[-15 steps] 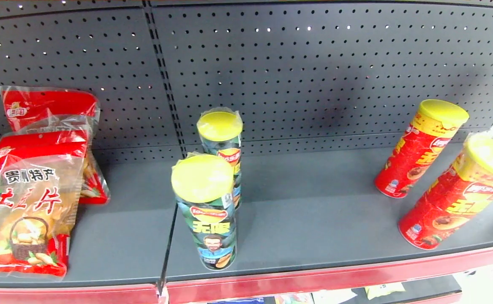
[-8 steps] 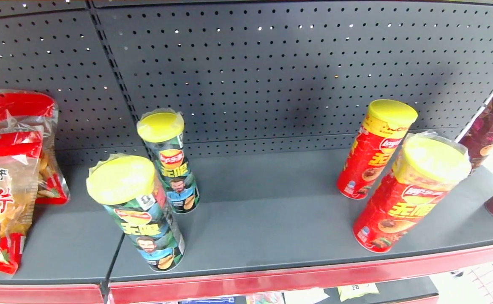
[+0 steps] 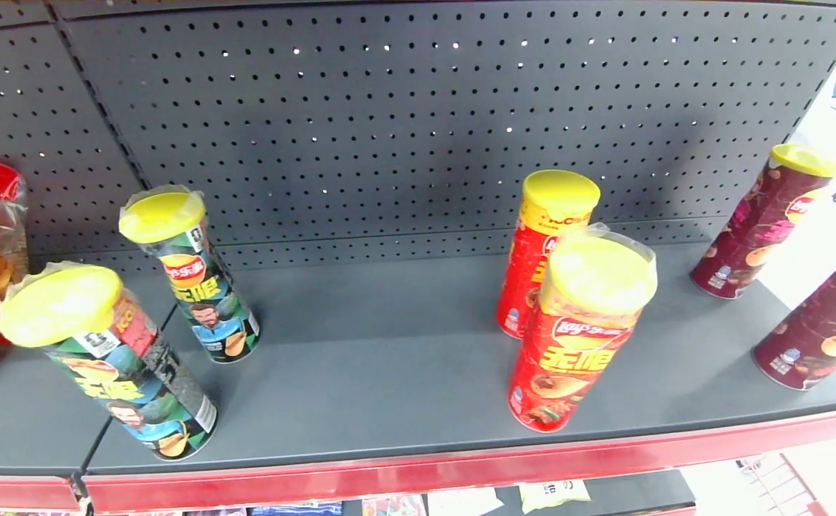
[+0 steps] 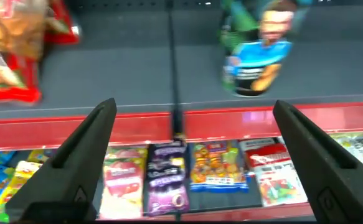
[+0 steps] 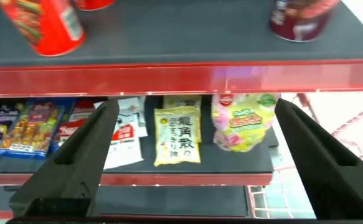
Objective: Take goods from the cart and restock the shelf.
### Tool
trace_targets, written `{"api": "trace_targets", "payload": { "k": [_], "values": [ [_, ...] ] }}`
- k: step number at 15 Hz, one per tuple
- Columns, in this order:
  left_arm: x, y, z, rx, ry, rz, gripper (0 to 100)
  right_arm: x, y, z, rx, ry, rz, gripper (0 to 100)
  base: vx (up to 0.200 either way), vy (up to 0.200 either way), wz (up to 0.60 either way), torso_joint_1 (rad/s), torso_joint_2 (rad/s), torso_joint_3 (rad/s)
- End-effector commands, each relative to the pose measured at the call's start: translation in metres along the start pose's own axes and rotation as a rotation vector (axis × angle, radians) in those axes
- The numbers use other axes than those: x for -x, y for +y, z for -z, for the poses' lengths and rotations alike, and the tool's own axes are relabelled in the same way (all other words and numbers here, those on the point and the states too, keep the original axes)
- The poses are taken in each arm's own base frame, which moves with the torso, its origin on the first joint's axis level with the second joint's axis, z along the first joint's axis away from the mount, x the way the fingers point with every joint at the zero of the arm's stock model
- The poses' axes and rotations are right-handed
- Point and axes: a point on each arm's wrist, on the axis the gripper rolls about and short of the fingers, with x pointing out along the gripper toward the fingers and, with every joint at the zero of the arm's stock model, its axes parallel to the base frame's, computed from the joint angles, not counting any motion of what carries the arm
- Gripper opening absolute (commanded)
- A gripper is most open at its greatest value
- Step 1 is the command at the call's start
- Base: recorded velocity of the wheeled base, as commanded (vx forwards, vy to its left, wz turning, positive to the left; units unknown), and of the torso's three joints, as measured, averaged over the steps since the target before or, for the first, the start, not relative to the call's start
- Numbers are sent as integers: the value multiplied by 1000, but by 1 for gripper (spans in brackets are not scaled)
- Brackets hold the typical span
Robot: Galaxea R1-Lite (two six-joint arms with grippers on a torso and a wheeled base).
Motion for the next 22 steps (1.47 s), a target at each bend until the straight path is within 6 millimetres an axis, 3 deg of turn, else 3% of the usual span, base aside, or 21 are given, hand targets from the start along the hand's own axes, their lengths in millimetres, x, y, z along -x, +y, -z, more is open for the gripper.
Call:
{"api": "trace_targets", "payload": {
  "k": [1, 4, 10, 17, 22],
  "values": [
    [0, 0, 0, 1, 2, 0, 100, 0, 0, 0, 0, 3, -4, 100, 0, -200, 0, -2, 2, -2],
    [0, 0, 0, 1, 0, 0, 100, 0, 0, 0, 1, 6, -7, 100, 0, -200, 0, 2, 1, 1],
    [0, 0, 0, 1, 0, 0, 100, 0, 0, 0, -1, 5, -4, 100, 0, 0, 0, 0, 0, 0],
    [0, 0, 0, 1, 2, 0, 100, 0, 0, 0, -3, 2, -6, 100, -200, 0, 0, 0, 0, 1],
    [0, 0, 0, 1, 0, 0, 100, 0, 0, 0, 1, 2, -4, 100, 0, 0, 0, 0, 0, 0]
  ]
}}
